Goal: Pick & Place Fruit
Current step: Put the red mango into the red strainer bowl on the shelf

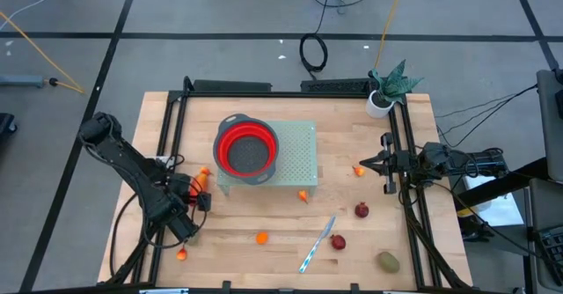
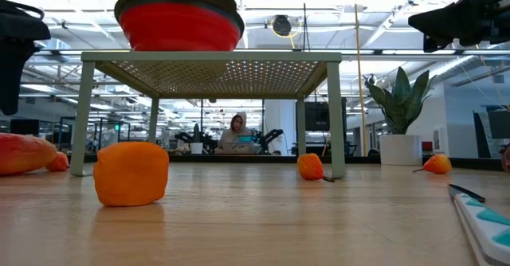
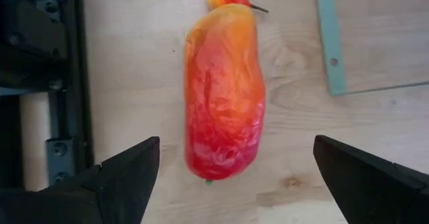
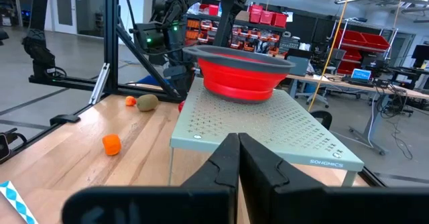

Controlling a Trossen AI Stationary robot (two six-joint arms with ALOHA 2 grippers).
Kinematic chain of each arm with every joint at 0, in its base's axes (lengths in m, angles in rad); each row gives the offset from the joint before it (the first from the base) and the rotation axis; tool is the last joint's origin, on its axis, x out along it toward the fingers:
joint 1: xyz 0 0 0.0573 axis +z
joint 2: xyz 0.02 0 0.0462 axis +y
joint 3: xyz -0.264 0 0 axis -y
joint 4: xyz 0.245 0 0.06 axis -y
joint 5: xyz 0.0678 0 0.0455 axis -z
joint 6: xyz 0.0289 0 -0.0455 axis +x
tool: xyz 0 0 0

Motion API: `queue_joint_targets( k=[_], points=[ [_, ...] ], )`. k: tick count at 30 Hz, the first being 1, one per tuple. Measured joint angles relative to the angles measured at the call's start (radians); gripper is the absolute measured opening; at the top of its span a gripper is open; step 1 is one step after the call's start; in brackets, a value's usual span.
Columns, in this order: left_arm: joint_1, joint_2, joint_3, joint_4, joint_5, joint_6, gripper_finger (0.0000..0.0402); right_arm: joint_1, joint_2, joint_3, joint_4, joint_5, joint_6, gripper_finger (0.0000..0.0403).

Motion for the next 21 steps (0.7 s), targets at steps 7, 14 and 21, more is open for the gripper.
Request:
queue_joint_targets(
  k=[7,14,21],
  points=[
    [0.030,0.000,0.000,0.001,-0.038,0.075,0.0392,0.000,0.000,0.000,0.000,0.000,0.000,0.0000],
    [0.056,0.000,-0.003,0.001,-0.056,0.116,0.0392,0.000,0.000,0.000,0.000,0.000,0.000,0.0000],
    [0.056,0.000,-0.049,0.061,-0.038,0.122,0.0392,0.000,0.000,0.000,0.000,0.000,0.000,0.0000]
  ],
)
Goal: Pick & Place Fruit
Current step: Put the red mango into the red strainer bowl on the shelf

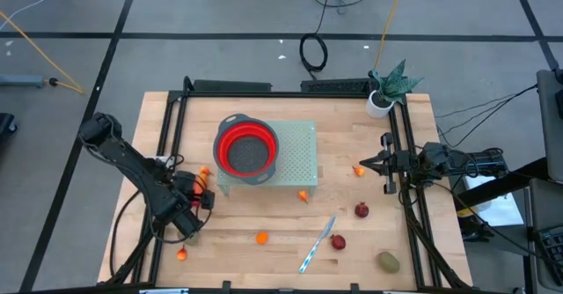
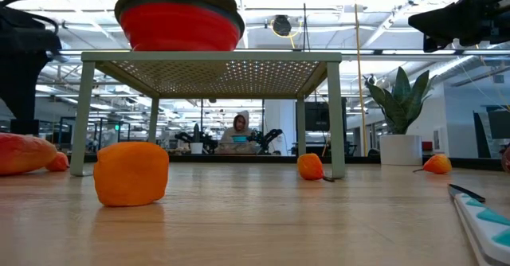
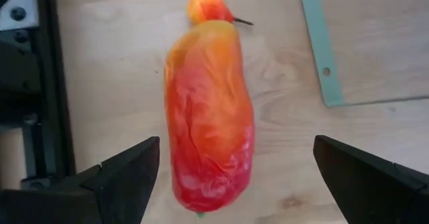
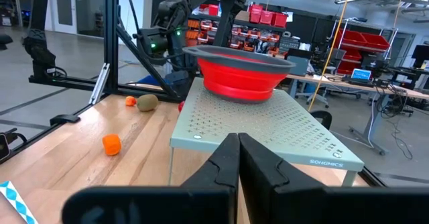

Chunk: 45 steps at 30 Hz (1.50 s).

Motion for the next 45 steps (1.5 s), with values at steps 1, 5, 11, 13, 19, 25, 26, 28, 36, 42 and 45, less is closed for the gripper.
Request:
queue_joint_targets(
  k=[1,5,11,13,19,25,26,28,36,42,45],
  points=[
    [0.000,0.000,-0.003,-0.003,0.000,-0.001,0.0392,0.000,0.000,0.000,0.000,0.000,0.000,0.0000],
    [0.001,0.000,-0.013,-0.006,-0.014,-0.005,0.0392,0.000,0.000,0.000,0.000,0.000,0.000,0.0000],
    [0.005,0.000,-0.054,0.015,-0.016,-0.034,0.0393,0.000,0.000,0.000,0.000,0.000,0.000,0.0000],
    [0.013,0.000,-0.072,0.030,0.007,-0.050,0.0393,0.000,0.000,0.000,0.000,0.000,0.000,0.0000],
    [0.038,0.000,-0.119,0.073,0.020,-0.042,0.0393,0.000,0.000,0.000,0.000,0.000,0.000,0.0000],
    [0.059,0.000,-0.150,0.109,0.019,0.004,0.0392,0.000,0.000,0.000,0.000,0.000,0.000,0.0000],
    [0.063,0.000,-0.157,0.124,0.019,0.015,0.0392,0.000,0.000,0.000,0.000,0.000,0.000,0.0000],
    [0.071,0.000,-0.170,0.156,0.020,0.039,0.0392,0.000,0.000,0.000,0.000,0.000,0.000,0.0000],
    [0.094,0.000,-0.212,0.240,0.077,0.096,0.0392,0.000,0.000,0.000,0.000,0.000,0.000,0.0000],
    [0.094,0.000,-0.212,0.241,0.084,0.105,0.0342,0.000,0.000,0.000,0.000,0.000,0.000,0.0000],
    [0.094,0.000,-0.212,0.242,0.084,0.104,0.0302,0.000,0.000,0.000,0.000,0.000,0.000,0.0000]
  ],
)
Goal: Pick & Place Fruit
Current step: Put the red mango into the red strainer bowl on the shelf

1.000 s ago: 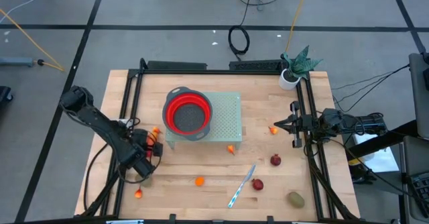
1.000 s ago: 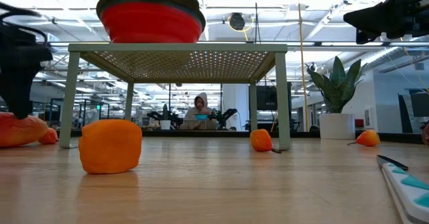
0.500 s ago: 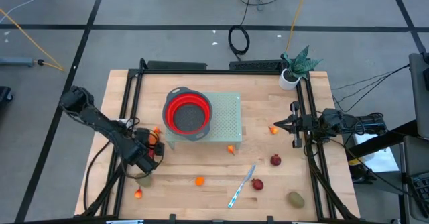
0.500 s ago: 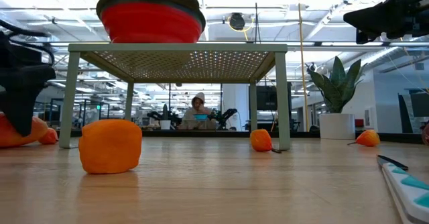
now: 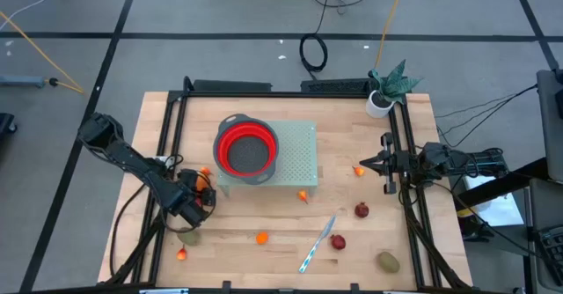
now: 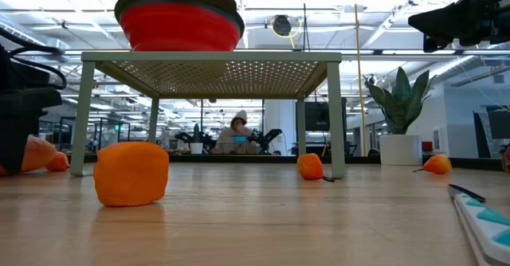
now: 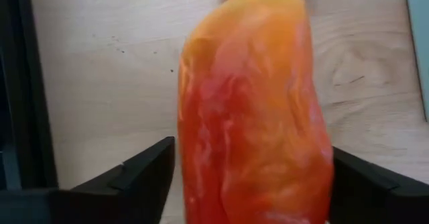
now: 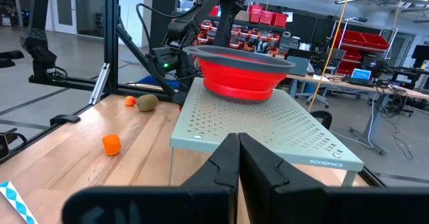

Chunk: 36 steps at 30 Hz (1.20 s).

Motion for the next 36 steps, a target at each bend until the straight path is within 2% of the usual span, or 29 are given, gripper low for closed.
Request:
queue_joint_targets(
  k=[5,9,21,27,36],
  points=[
    [0.000,0.000,0.000,0.003,0.036,0.000,0.0242,0.000,0.000,0.000,0.000,0.000,0.000,0.0000],
    [0.000,0.000,0.001,0.009,0.041,0.000,0.0221,0.000,0.000,0.000,0.000,0.000,0.000,0.0000],
    [-0.001,-0.002,0.016,-0.004,0.110,-0.041,0.0229,0.000,0.000,0.000,0.000,0.000,0.000,0.0000],
    [-0.007,-0.001,0.106,-0.139,0.173,-0.120,0.0229,0.000,0.000,0.000,0.000,0.000,0.000,0.0000],
    [-0.045,-0.001,0.284,-0.312,0.187,-0.226,0.0229,0.000,0.000,0.000,0.000,0.000,0.000,0.0000]
  ],
)
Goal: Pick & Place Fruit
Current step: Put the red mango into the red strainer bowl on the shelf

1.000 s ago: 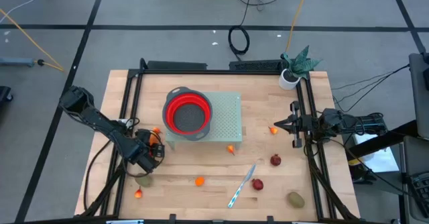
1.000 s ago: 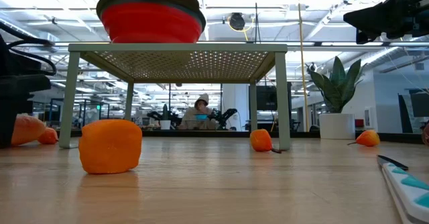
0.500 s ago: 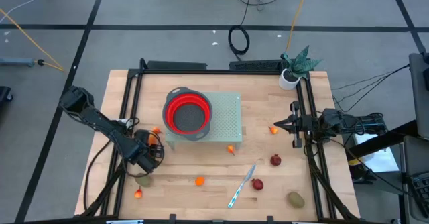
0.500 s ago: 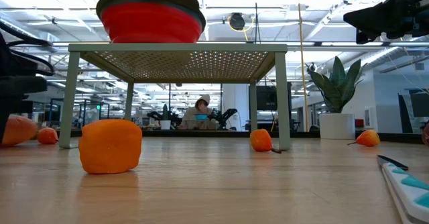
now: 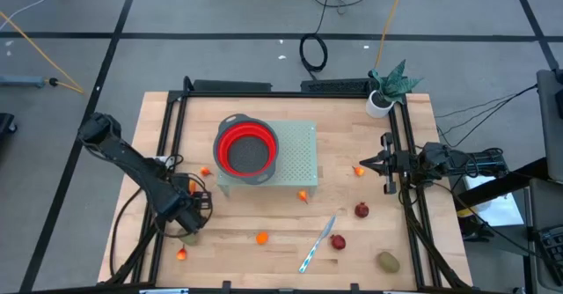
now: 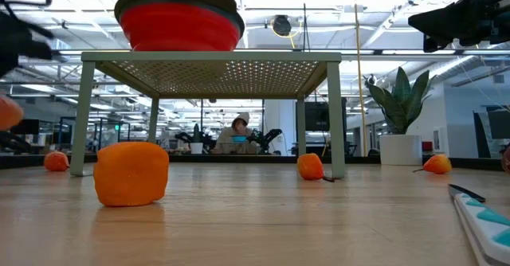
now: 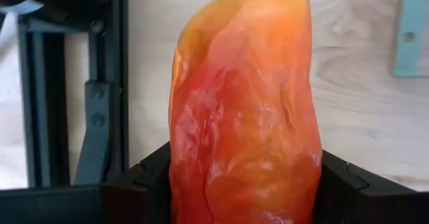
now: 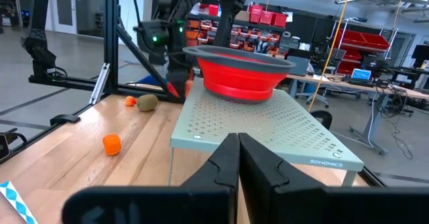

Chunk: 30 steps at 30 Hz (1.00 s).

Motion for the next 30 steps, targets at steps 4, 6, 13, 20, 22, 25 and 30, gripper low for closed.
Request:
queue_joint_targets(
  k=[4,6,13,20,22,25,30],
  points=[
    [-0.018,0.000,0.087,-0.070,0.016,-0.037,0.0229,0.000,0.000,0.000,0.000,0.000,0.000,0.0000],
    [-0.025,0.000,0.130,-0.091,0.033,-0.047,0.0229,0.000,0.000,0.000,0.000,0.000,0.000,0.0000],
    [-0.050,0.000,0.261,-0.133,0.048,-0.055,0.0229,0.000,0.000,0.000,0.000,0.000,0.000,0.0000],
    [-0.074,0.000,0.358,-0.131,0.086,-0.020,0.0229,0.000,0.000,0.000,0.000,0.000,0.000,0.0000],
    [-0.079,0.000,0.378,-0.130,0.143,-0.005,0.0229,0.000,0.000,0.000,0.000,0.000,0.000,0.0000],
    [-0.090,0.000,0.396,-0.106,0.195,0.012,0.0230,0.000,0.000,0.000,0.000,0.000,0.000,0.0000],
    [-0.104,0.000,0.401,-0.010,0.204,0.073,0.0230,0.000,0.000,0.000,0.000,0.000,0.000,0.0000]
  ],
)
